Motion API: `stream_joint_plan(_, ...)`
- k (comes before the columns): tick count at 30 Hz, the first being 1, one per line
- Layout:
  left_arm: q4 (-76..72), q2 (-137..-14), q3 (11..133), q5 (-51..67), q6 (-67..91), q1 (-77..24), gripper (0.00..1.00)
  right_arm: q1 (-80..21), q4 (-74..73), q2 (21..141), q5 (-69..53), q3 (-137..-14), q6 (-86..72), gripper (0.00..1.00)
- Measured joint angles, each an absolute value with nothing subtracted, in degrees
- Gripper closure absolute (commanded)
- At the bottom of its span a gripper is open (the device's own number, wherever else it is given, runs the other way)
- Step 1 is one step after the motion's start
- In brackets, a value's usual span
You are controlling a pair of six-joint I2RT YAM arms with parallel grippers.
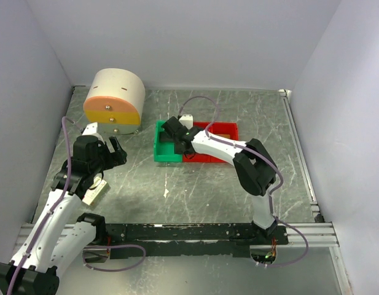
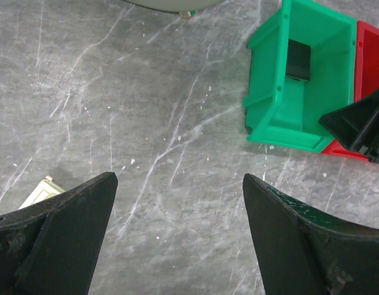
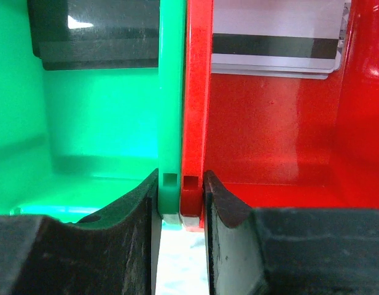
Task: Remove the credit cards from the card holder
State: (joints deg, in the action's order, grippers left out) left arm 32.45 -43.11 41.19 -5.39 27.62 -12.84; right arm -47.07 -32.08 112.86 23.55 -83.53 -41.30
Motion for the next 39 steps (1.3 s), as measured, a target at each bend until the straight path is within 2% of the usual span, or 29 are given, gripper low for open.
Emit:
stream_joint_plan(11,32.5,-43.1,41.2,-5.4,27.6,-12.8,0.04,-47.1,-33.7,120.8,25.7,-94.1,-44.2,0.72)
stream_joint_plan(20,32.5,-43.1,41.2,-5.4,27.6,-12.8,0.05,-47.1,-32.5,120.6,23.9,-93.9,-43.9,0.51)
stream_joint_plan(24,32.5,-43.1,41.2,-5.3,27.6,-12.8,0.05,-47.4,-32.4,118.9,23.1,-93.7,-42.8,0.32)
stream_joint_plan(28,32.5,-42.8,41.2,-5.3,27.6,-12.8,0.04,-47.5,-31.5,111.6,23.9,-90.4,-41.3,0.27)
stream_joint_plan(31,32.4,-42.3,41.2,-5.3,27.6,-12.8,0.05,-47.5,-31.6,101.8,27.2,-85.3,-41.6,0.21)
stream_joint_plan(34,32.4,-42.0,41.2,-5.2,27.6,-12.8,0.04,-46.2,-33.1,90.8,32.9,-78.9,-44.6,0.2)
stream_joint_plan(37,32.4,-41.9,41.2,-4.9,27.6,-12.8,0.04,-38.5,-34.2,79.0,34.3,-67.6,-47.0,0.2)
stream_joint_plan(39,32.4,-41.9,41.2,-4.6,27.6,-12.8,0.05,-26.9,-34.1,72.8,33.3,-59.3,-47.2,0.17)
